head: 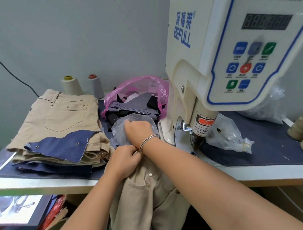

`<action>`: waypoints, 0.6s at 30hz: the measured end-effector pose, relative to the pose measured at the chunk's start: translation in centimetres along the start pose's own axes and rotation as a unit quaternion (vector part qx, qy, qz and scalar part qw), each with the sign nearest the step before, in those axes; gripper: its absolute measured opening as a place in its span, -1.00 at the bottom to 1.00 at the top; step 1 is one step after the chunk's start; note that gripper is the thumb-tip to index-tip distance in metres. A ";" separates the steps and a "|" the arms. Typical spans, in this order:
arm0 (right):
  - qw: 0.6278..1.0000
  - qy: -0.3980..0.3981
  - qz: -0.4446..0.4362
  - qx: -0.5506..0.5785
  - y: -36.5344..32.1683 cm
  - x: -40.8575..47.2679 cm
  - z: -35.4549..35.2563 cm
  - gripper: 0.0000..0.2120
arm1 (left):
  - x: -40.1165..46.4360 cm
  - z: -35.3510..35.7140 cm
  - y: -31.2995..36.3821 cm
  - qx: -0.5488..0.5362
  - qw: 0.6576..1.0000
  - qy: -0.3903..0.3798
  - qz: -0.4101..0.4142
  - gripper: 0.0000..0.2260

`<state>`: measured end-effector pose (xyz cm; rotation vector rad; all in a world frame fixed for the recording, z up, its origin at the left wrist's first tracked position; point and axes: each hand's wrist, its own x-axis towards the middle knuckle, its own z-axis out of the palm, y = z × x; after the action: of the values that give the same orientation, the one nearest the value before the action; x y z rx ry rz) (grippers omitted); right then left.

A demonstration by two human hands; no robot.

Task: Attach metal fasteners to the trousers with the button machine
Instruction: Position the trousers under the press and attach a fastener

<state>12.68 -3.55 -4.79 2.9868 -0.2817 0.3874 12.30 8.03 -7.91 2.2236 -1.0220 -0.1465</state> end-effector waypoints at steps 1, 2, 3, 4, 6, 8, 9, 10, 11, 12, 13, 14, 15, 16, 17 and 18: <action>1.000 0.006 0.010 0.015 -0.1 -0.4 -0.3 -0.77 | 0.0 0.0 0.0 -0.010 1.000 -0.003 0.000 -0.66; 0.999 0.019 0.026 0.039 -0.2 -0.9 -0.8 -0.79 | 0.0 -0.1 0.0 -0.023 1.000 -0.007 -0.005 -0.67; 0.995 0.040 0.044 0.076 -0.3 -1.7 -1.3 -0.82 | 0.0 -0.1 0.0 -0.038 0.999 -0.010 -0.016 -0.69; 0.988 0.067 0.059 0.126 -0.4 -2.7 -1.8 -0.86 | 0.0 -0.2 0.0 -0.052 0.998 -0.010 -0.028 -0.71; 0.960 0.115 0.077 0.245 -0.6 -5.4 -2.9 -0.94 | 0.0 -0.3 0.1 -0.054 0.998 -0.017 -0.029 -0.82; 0.910 0.136 0.110 0.375 -0.8 -8.8 -4.2 -0.95 | 0.0 -0.3 0.1 -0.046 0.999 -0.021 -0.007 -0.89; 0.873 0.137 0.136 0.449 -0.8 -10.7 -4.8 -0.91 | -0.1 -0.3 0.1 -0.048 0.999 -0.025 -0.001 -0.87; 0.826 0.128 0.159 0.524 -0.8 -12.4 -5.4 -0.87 | 0.0 -0.3 0.1 -0.053 0.998 -0.031 0.000 -0.83; 0.774 0.112 0.177 0.597 -0.6 -14.1 -5.8 -0.83 | -0.1 -0.3 0.1 -0.055 0.998 -0.035 -0.001 -0.80; 0.724 0.091 0.190 0.656 -0.3 -15.8 -6.1 -0.82 | 0.0 -0.2 -0.1 -0.052 0.998 -0.032 0.000 -0.81; 0.684 0.071 0.204 0.697 0.1 -17.2 -6.3 -0.84 | 0.0 -0.1 -0.2 -0.048 0.999 -0.025 0.001 -0.82; 0.654 0.059 0.222 0.721 0.6 -18.6 -6.5 -0.86 | 0.0 0.0 -0.3 -0.044 0.999 -0.020 0.001 -0.84; 0.628 0.057 0.244 0.737 1.1 -19.7 -6.7 -0.88 | 0.0 0.0 -0.4 -0.043 0.999 -0.018 0.002 -0.85; 0.608 0.062 0.267 0.745 1.6 -20.7 -6.8 -0.89 | 0.0 0.1 -0.4 -0.044 0.999 -0.017 0.001 -0.85; 0.596 0.071 0.286 0.747 2.1 -21.4 -6.8 -0.90 | 0.0 0.1 -0.4 -0.044 0.999 -0.017 0.000 -0.85; 0.593 0.081 0.301 0.742 2.6 -21.9 -6.7 -0.91 | 0.0 0.1 -0.3 -0.043 0.999 -0.017 -0.002 -0.85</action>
<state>-10.31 -1.46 -3.84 4.1057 -1.7583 1.6838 12.48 8.13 -8.22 2.1518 -1.0118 -0.2261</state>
